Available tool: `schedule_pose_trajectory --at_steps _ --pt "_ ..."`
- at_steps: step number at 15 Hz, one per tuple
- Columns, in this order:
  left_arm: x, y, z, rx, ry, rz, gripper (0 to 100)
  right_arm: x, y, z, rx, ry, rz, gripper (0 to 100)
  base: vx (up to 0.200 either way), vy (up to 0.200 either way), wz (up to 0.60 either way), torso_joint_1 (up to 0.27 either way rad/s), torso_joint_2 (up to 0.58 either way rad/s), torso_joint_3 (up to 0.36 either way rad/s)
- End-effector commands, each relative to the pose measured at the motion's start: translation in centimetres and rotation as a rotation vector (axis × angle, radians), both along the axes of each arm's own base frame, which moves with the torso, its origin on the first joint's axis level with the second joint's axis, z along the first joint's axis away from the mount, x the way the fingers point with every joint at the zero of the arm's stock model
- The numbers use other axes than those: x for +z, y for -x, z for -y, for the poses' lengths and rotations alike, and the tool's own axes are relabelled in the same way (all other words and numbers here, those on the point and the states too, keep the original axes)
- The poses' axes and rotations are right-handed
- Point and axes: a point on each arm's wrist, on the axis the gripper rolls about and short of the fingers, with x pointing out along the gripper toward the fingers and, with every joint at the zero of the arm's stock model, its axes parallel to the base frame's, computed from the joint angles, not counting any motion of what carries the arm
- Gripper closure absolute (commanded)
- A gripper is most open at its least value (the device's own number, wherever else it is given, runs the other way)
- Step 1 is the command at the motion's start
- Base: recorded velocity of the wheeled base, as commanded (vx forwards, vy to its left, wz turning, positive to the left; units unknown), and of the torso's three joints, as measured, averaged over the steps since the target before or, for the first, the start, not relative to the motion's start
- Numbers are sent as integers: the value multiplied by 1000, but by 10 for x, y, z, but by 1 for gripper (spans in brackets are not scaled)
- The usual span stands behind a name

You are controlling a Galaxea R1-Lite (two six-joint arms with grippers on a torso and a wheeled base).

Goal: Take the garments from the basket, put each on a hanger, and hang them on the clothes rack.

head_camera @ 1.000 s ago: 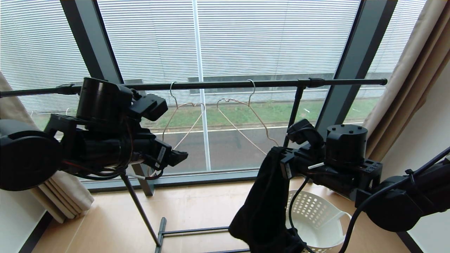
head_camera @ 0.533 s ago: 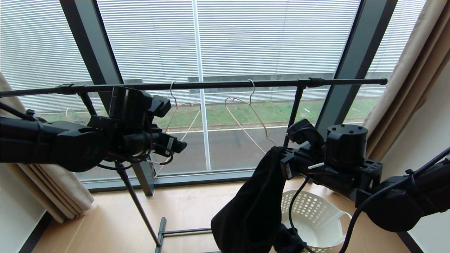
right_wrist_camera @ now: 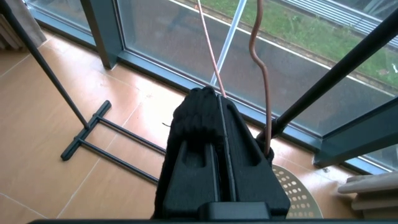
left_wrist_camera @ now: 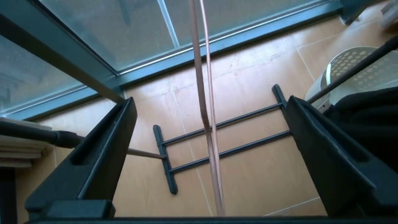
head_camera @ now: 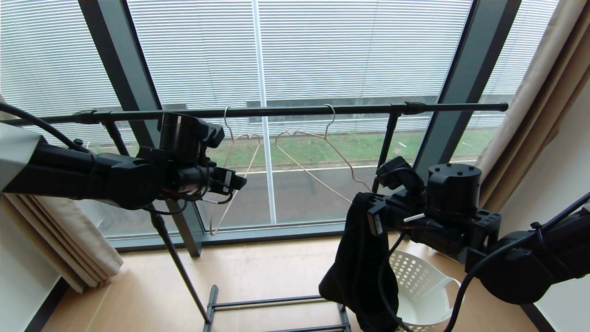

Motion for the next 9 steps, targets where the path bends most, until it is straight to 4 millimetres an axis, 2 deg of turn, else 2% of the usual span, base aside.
schedule_pose_trajectory --at_steps 1,5,9 --pt "-12 -13 4 2 -7 -17 0 -1 0 0 1 1 -1 100 0 0 0 0 0 0" --pt "-27 -29 9 7 -7 -34 0 -3 -1 -1 1 4 -7 100 0 0 0 0 0 0" --pt "-33 -40 10 25 12 -38 0 -5 -2 -1 1 6 -11 100 0 0 0 0 0 0"
